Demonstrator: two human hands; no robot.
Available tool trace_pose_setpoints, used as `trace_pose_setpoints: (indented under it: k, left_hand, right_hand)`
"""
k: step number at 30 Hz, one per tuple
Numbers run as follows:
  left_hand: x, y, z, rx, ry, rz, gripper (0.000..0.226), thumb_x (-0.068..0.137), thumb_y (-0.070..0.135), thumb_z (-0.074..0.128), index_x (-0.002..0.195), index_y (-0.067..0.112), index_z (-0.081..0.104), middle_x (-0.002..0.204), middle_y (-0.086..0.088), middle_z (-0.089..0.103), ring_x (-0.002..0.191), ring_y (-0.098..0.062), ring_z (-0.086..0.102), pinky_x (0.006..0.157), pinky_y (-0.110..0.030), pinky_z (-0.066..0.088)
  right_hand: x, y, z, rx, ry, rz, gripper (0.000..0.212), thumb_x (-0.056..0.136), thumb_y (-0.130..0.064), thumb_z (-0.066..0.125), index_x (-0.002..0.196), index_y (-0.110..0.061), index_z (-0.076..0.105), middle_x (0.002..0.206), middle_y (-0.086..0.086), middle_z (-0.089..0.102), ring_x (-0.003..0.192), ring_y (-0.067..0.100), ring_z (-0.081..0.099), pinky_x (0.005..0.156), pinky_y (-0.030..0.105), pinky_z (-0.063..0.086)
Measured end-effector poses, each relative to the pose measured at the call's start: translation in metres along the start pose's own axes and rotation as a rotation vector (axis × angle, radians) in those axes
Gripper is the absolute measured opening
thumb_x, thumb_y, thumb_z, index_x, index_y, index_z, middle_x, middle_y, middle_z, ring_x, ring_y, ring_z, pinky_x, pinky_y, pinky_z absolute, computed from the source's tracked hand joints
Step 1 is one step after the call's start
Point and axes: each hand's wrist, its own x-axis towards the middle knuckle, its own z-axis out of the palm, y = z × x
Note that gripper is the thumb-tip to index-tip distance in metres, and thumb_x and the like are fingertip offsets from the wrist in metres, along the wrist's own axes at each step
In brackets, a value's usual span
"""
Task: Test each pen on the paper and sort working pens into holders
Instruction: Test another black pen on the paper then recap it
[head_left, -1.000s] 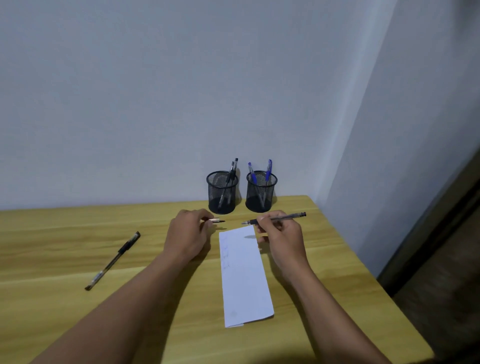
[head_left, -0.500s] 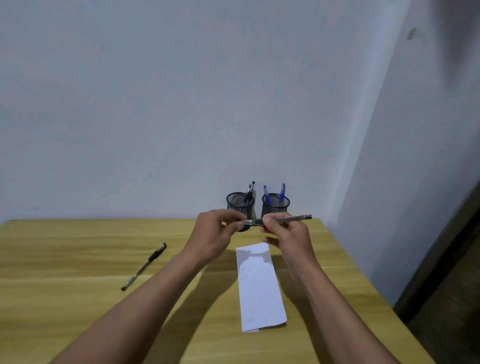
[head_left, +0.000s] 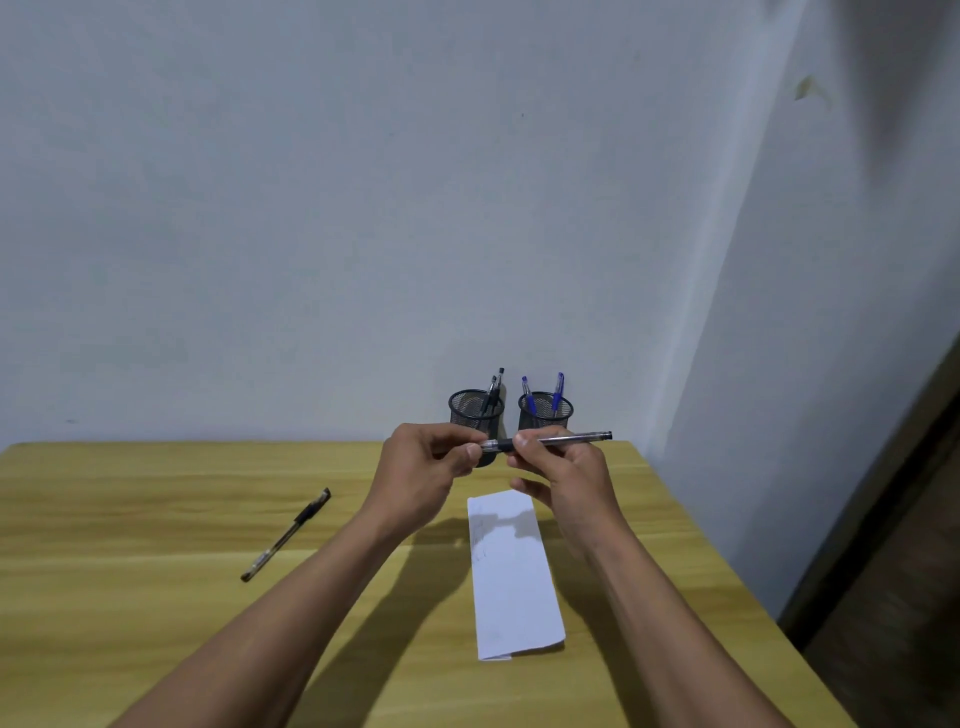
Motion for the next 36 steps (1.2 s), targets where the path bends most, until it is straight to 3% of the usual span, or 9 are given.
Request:
trace_pose_setpoints:
  k: [8, 13, 15, 19, 22, 25, 29, 36]
  left_hand:
    - [-0.003, -0.005, -0.010, 0.037, -0.052, -0.046, 0.011, 0.089, 0.007, 0.071, 0.091, 0.014, 0.079, 0.075, -0.002, 0.075, 0.069, -0.012, 0.066, 0.084, -0.044, 0.060]
    - [-0.001, -0.001, -0.021, 0.107, -0.007, -0.060, 0.012, 0.089, 0.011, 0.070, 0.090, 0.019, 0.079, 0.074, 0.002, 0.075, 0.066, -0.010, 0.065, 0.080, -0.041, 0.061]
    - [0.002, 0.002, -0.027, 0.160, 0.020, -0.052, 0.012, 0.089, 0.014, 0.071, 0.089, 0.022, 0.079, 0.072, 0.006, 0.074, 0.064, -0.010, 0.065, 0.078, -0.038, 0.061]
    - [0.003, 0.011, -0.027, 0.268, 0.034, -0.013, 0.009, 0.088, 0.019, 0.072, 0.091, 0.025, 0.079, 0.070, 0.011, 0.073, 0.064, -0.011, 0.066, 0.062, -0.018, 0.049]
    - [0.004, 0.018, -0.018, 0.274, 0.040, 0.016, 0.010, 0.089, 0.020, 0.071, 0.094, 0.023, 0.079, 0.073, 0.010, 0.074, 0.065, -0.005, 0.067, 0.062, -0.015, 0.047]
    - [0.004, 0.021, -0.013, 0.277, 0.043, 0.042, 0.010, 0.089, 0.019, 0.071, 0.095, 0.023, 0.078, 0.076, 0.010, 0.075, 0.062, 0.005, 0.064, 0.064, -0.015, 0.046]
    - [0.003, 0.023, -0.011, 0.271, 0.041, 0.055, 0.010, 0.089, 0.019, 0.071, 0.095, 0.023, 0.078, 0.079, 0.009, 0.075, 0.063, 0.004, 0.064, 0.064, -0.012, 0.047]
    - [0.001, 0.024, 0.002, 0.271, 0.027, 0.071, 0.010, 0.089, 0.017, 0.070, 0.093, 0.022, 0.078, 0.081, 0.010, 0.075, 0.071, 0.007, 0.065, 0.060, -0.004, 0.041]
  right_hand:
    - [-0.003, 0.005, 0.000, 0.007, -0.060, 0.111, 0.003, 0.091, -0.012, 0.075, 0.089, -0.010, 0.075, 0.081, 0.004, 0.075, 0.086, 0.016, 0.075, 0.073, 0.034, 0.062]
    - [0.003, -0.005, -0.009, 0.192, -0.045, 0.209, 0.007, 0.091, -0.006, 0.070, 0.096, -0.006, 0.075, 0.085, 0.007, 0.076, 0.083, 0.017, 0.074, 0.077, 0.037, 0.061]
    - [0.007, -0.016, -0.019, 0.038, -0.040, 0.134, 0.007, 0.090, -0.004, 0.071, 0.090, -0.008, 0.077, 0.083, 0.007, 0.076, 0.082, 0.018, 0.073, 0.076, 0.035, 0.060]
    - [0.016, -0.030, -0.024, -0.552, -0.094, -0.109, 0.010, 0.084, -0.011, 0.080, 0.080, -0.020, 0.081, 0.078, -0.006, 0.078, 0.080, 0.013, 0.073, 0.076, 0.032, 0.057]
    - [0.017, -0.037, -0.019, -0.765, -0.128, -0.192, 0.003, 0.082, -0.023, 0.080, 0.085, -0.025, 0.081, 0.075, -0.010, 0.076, 0.079, 0.011, 0.072, 0.079, 0.030, 0.056]
    - [0.016, -0.043, -0.015, -0.892, -0.142, -0.249, 0.005, 0.084, -0.025, 0.077, 0.087, -0.028, 0.080, 0.076, -0.012, 0.075, 0.078, 0.009, 0.071, 0.074, 0.025, 0.054]
    - [0.014, -0.042, -0.020, -0.960, -0.131, -0.260, 0.007, 0.086, -0.026, 0.077, 0.092, -0.028, 0.080, 0.081, -0.014, 0.075, 0.079, -0.004, 0.066, 0.066, 0.007, 0.043]
    - [0.006, -0.044, -0.031, -1.002, -0.077, -0.316, 0.006, 0.087, -0.025, 0.076, 0.092, -0.025, 0.081, 0.086, -0.012, 0.076, 0.080, -0.006, 0.064, 0.065, 0.004, 0.042]
